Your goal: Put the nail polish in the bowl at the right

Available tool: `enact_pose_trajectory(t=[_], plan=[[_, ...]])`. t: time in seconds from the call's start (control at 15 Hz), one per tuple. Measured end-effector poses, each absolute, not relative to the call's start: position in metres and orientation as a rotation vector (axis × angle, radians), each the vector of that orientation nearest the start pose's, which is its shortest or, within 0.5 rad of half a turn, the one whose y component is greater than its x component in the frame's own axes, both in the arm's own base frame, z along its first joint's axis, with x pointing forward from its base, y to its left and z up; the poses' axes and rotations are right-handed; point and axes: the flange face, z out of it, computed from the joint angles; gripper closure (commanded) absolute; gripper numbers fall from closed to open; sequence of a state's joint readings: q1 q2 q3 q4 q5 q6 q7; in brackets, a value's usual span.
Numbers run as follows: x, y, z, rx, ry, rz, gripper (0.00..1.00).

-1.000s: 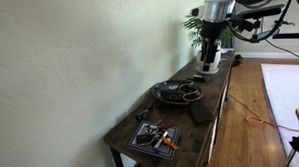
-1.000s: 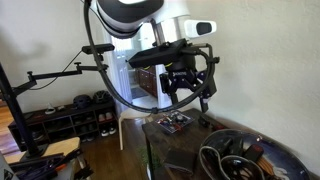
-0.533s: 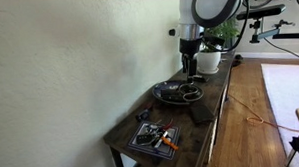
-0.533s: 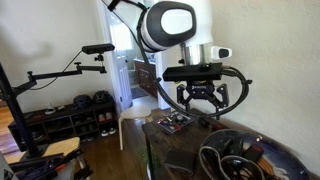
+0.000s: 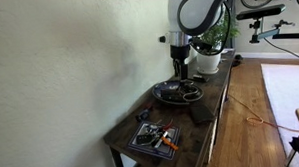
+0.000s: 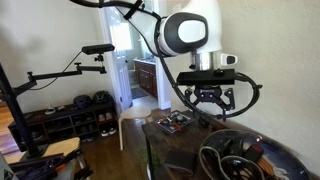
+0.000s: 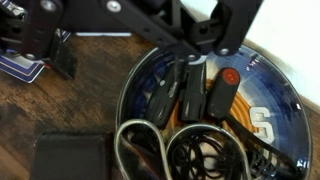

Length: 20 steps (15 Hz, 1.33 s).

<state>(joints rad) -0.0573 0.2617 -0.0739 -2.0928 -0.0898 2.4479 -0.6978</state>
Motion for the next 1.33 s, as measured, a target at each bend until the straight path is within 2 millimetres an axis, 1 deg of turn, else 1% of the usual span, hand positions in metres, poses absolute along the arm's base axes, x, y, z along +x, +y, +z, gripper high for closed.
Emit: enact_pose_trajectory(t=[0.33,0.53,0.73,1.0,1.13,1.33], plan=[[0.585,-0.075,0.306,-3.086,-1.019,-0.086,0.0],[0.587,-0.067,0.297,-3.071,-1.055,-0.065,0.0],[0.597,-0.051,0.286,-3.04,-1.163,-0.046,0.0],[0.613,-0.03,0.276,-2.979,-1.356,-0.034,0.0],[0.621,-0.023,0.273,-2.95,-1.448,-0.031,0.0],[0.632,-0.017,0.271,-2.923,-1.541,-0.034,0.0]])
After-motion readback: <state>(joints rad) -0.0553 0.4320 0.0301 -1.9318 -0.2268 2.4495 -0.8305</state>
